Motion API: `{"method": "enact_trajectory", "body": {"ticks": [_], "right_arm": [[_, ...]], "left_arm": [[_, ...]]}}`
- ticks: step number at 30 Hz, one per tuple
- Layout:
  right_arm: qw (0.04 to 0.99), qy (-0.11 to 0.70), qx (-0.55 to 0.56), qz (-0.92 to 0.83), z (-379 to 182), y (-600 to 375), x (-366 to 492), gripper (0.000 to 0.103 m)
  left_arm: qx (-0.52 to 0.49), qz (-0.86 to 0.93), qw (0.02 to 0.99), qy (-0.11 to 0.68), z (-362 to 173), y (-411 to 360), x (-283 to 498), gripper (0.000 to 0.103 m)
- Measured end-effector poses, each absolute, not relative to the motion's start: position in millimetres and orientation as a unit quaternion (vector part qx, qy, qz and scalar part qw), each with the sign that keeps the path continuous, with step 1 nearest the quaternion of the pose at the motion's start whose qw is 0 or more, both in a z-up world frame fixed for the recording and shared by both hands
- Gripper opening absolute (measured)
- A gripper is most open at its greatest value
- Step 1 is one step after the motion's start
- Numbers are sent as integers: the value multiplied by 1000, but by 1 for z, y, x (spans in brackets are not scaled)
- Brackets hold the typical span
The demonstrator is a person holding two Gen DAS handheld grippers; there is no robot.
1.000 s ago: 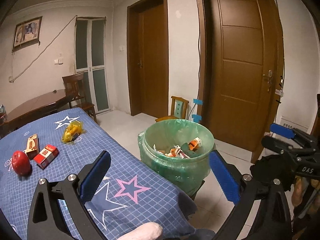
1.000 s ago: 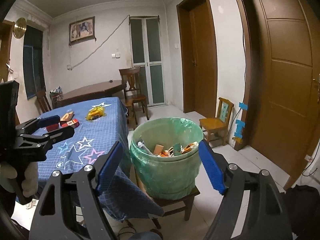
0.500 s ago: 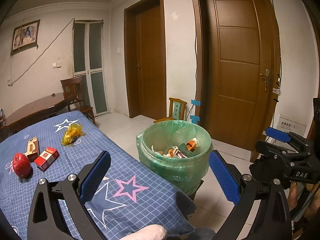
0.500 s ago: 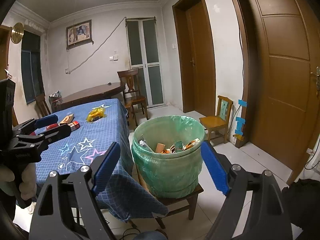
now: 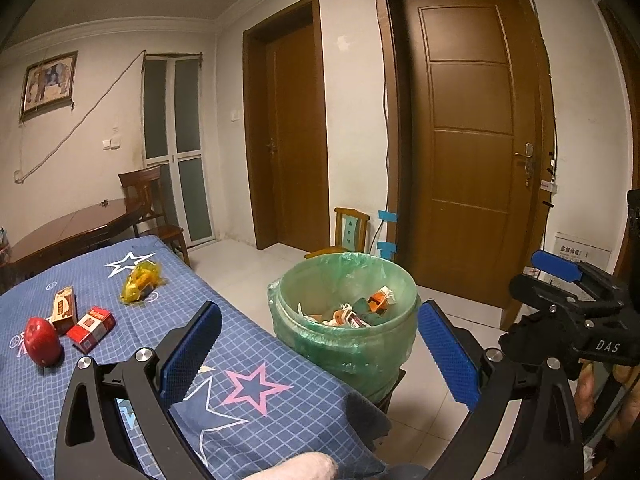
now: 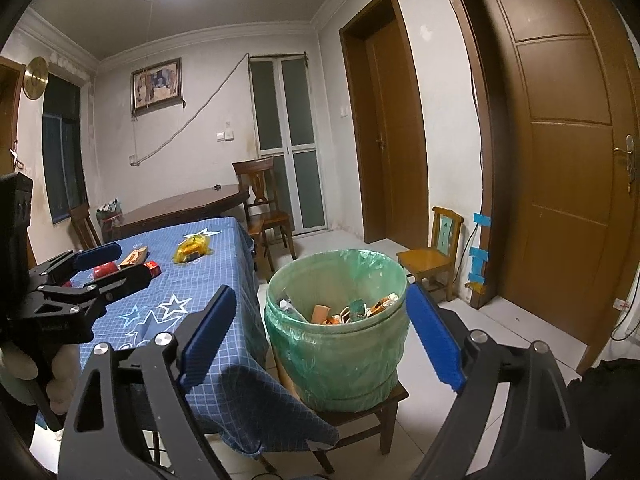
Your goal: Collect trash
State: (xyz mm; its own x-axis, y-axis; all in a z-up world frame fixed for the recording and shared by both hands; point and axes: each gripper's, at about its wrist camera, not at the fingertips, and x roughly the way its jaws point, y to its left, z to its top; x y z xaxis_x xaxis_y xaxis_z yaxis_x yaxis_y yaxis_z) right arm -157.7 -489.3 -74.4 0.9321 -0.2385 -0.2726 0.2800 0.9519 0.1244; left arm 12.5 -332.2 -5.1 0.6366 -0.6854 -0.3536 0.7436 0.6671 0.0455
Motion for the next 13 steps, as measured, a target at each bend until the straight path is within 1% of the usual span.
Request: {"method": "enact_trajectory", "body": {"ticks": [6,9,13], "right_arm": [[979,130,82,-134,-74,-491,-157,85],[979,128,83,-134,-73,-492,-158,89],[979,130,84,-133,-73,-492,-157,91]], "left_arm": [[94,-400,896,165,-6,-336,15,98],[95,-394,896,183,-9,-340,21,98],[100,-389,896,187,-12,-342,22,98]]}}
